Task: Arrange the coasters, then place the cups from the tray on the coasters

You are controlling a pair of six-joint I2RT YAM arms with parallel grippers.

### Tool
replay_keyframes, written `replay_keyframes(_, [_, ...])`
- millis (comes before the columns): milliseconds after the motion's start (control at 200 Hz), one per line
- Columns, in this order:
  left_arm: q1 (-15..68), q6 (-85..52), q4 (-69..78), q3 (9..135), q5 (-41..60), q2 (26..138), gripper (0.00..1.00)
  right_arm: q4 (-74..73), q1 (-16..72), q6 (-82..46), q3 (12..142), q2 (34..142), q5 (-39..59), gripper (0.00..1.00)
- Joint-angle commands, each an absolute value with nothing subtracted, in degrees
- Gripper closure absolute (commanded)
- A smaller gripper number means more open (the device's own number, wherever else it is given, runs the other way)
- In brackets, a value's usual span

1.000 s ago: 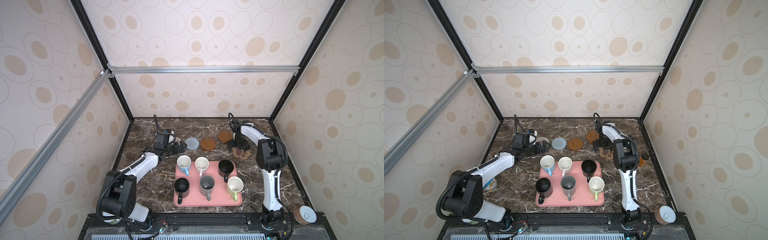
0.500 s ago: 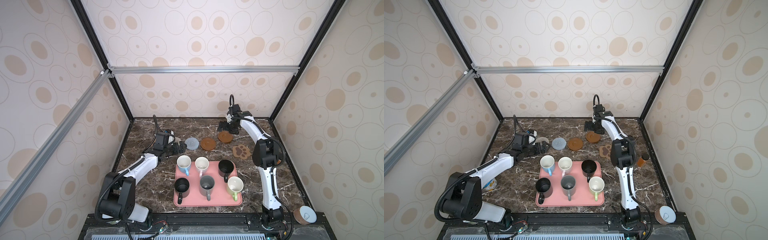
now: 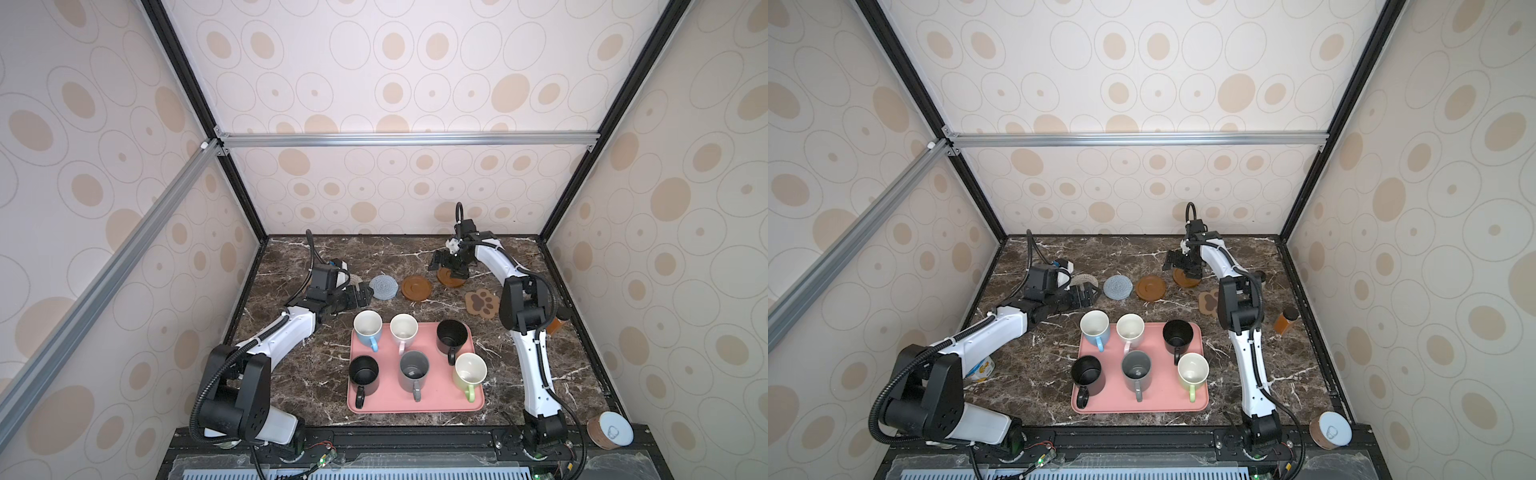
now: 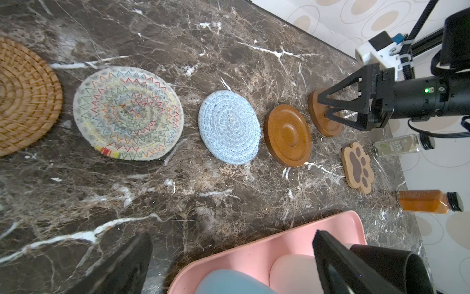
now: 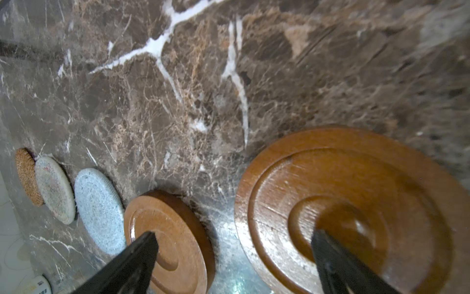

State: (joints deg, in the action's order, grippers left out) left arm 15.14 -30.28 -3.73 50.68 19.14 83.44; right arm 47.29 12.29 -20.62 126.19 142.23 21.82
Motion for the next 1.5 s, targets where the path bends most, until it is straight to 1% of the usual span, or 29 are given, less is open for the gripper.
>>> replay_keyframes(0, [14.94, -30.54, -4.03, 51.5, 18.9, 82.18, 0.0, 50.0, 12.3, -19.32, 119.57, 140.88, 23.89, 0.01])
replay_keyframes(185, [14.98, -30.91, -3.55, 51.14, 18.86, 82.35, 0.0, 46.79, 12.56, -18.21, 110.34, 136.04, 26.6, 0.01])
replay_keyframes(425, [14.98, -31.03, -3.42, 50.83, 18.76, 82.23, 0.0, 45.75, 13.01, -17.29, 104.85, 132.66, 26.55, 0.01])
replay_keyframes(1000, [14.94, -31.11, -2.99, 49.86, 18.64, 81.64, 0.0, 44.56, 14.06, -18.69, 101.38, 129.75, 25.79, 0.01])
replay_keyframes(1496, [14.94, -31.03, -2.95, 49.94, 18.75, 81.66, 0.0, 45.09, 14.06, -18.86, 101.36, 128.76, 24.78, 0.02])
